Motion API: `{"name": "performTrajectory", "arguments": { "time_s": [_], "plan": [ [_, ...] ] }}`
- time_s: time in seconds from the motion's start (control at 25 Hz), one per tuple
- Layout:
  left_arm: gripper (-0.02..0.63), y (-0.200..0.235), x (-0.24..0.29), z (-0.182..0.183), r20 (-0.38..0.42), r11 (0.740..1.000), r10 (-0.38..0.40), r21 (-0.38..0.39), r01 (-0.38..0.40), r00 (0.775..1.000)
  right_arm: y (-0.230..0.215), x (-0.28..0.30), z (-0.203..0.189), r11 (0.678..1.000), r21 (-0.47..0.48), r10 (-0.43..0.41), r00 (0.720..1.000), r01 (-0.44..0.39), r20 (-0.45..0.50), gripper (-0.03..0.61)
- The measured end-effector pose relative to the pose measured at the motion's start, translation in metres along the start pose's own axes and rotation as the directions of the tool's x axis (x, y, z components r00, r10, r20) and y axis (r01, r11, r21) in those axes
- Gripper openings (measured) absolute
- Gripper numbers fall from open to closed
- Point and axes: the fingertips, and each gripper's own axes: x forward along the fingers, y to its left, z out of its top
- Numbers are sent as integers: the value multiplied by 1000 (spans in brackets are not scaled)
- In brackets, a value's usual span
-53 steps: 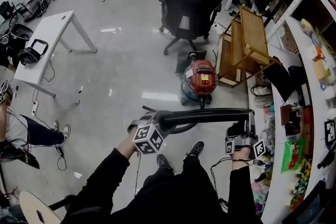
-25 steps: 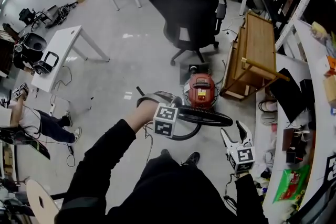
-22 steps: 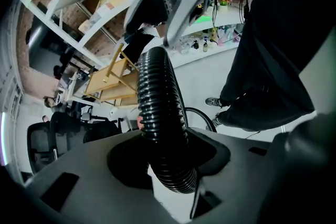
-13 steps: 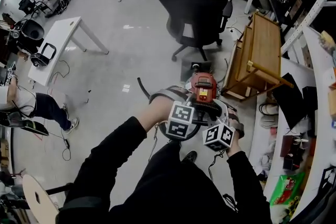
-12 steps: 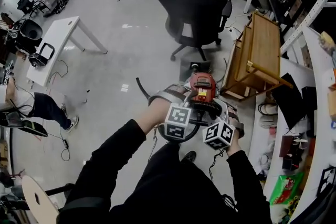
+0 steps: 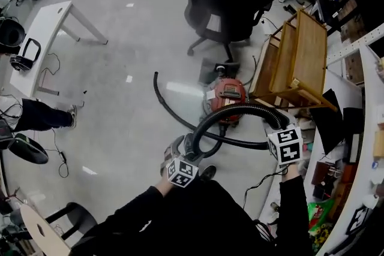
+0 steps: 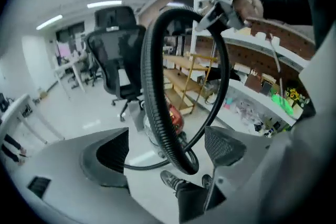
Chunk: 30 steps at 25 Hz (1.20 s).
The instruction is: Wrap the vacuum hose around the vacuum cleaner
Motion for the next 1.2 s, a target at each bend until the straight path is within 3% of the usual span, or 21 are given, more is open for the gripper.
{"name": "performTrajectory", "arguments": {
  "time_s": [0.16,0.24,0.28,0.32,0.4,0.44,0.52,0.68,0.76,0.84,0.92,1.08,1.2],
  "plan": [
    [445,14,83,-5,-75,986,-143,-100,135,987,-5,-3,15,1000,-23,14,997,-16,-78,179],
    [440,39,112,3,-83,978,-160,-149,146,984,-10,1,23,998,-70,-10,994,3,-112,179],
    [389,59,121,6,-78,976,-139,-180,123,987,-14,6,25,995,-102,-23,991,10,-133,179],
    [269,80,127,10,-69,973,-112,-209,95,991,-17,13,24,992,-130,-30,987,10,-157,179],
    [165,111,136,19,-68,975,-83,-210,67,994,-23,27,15,985,-172,-35,975,-4,-221,179],
    [162,118,142,23,-79,980,-84,-187,68,993,-27,34,9,982,-186,-34,965,-15,-259,178],
    [158,124,159,24,-112,985,-98,-152,80,989,-36,49,-10,981,-181,-5,935,-64,-354,176],
    [158,139,196,15,-185,988,-103,-129,80,977,-54,95,-65,973,-128,88,826,-190,-556,176],
    [158,146,217,8,-215,989,-98,-133,70,972,-66,128,-87,973,-117,96,804,-201,-587,177],
    [158,159,244,3,-237,988,-81,-147,47,968,-82,168,-99,974,-137,70,812,-182,-579,178],
    [157,175,275,-2,-256,988,-62,-156,22,965,-102,213,-104,970,-204,0,838,-133,-546,178],
    [153,205,331,-9,-290,979,-41,-203,-19,956,-144,299,-108,919,-395,-188,874,-5,-449,176],
    [153,219,364,-26,-332,979,-39,-203,-31,943,-150,353,-129,928,-373,-190,887,23,-420,176]
  ]
}}
